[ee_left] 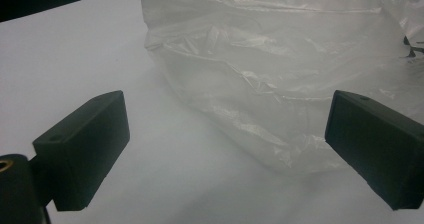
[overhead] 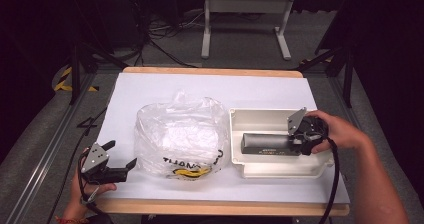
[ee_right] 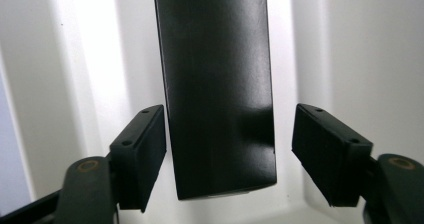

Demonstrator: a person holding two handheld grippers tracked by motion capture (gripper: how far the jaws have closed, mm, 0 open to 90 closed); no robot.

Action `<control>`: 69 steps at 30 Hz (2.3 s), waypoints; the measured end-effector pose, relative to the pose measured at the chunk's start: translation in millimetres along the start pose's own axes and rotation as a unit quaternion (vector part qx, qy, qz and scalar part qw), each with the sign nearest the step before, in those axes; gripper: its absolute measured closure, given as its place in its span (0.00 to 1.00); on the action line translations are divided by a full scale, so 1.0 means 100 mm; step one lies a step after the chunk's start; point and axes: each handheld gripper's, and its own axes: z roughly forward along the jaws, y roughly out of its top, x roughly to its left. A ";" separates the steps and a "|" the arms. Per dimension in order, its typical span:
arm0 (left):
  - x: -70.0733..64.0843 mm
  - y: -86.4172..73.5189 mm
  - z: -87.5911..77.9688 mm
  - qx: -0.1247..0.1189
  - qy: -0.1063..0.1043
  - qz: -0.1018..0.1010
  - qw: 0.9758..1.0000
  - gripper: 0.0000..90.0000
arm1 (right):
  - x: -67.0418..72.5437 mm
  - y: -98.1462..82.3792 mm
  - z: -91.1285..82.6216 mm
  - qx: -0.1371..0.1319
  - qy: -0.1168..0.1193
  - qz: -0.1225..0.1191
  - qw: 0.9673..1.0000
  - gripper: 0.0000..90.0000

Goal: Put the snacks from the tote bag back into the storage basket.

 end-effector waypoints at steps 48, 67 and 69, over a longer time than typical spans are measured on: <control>0.00 0.00 -0.01 -0.001 -0.002 0.001 1.000 0.05 | 0.30 -0.39 -0.35 -0.206 -0.163 0.205 0.943 0.13; -0.01 0.00 -0.01 -0.001 -0.003 -0.001 1.000 0.05 | 0.59 -0.70 -0.36 -0.245 -0.207 0.296 0.900 0.10; -0.01 0.00 -0.02 -0.002 -0.003 -0.003 1.000 0.05 | 0.62 -0.73 -0.36 -0.245 -0.212 0.300 0.897 0.10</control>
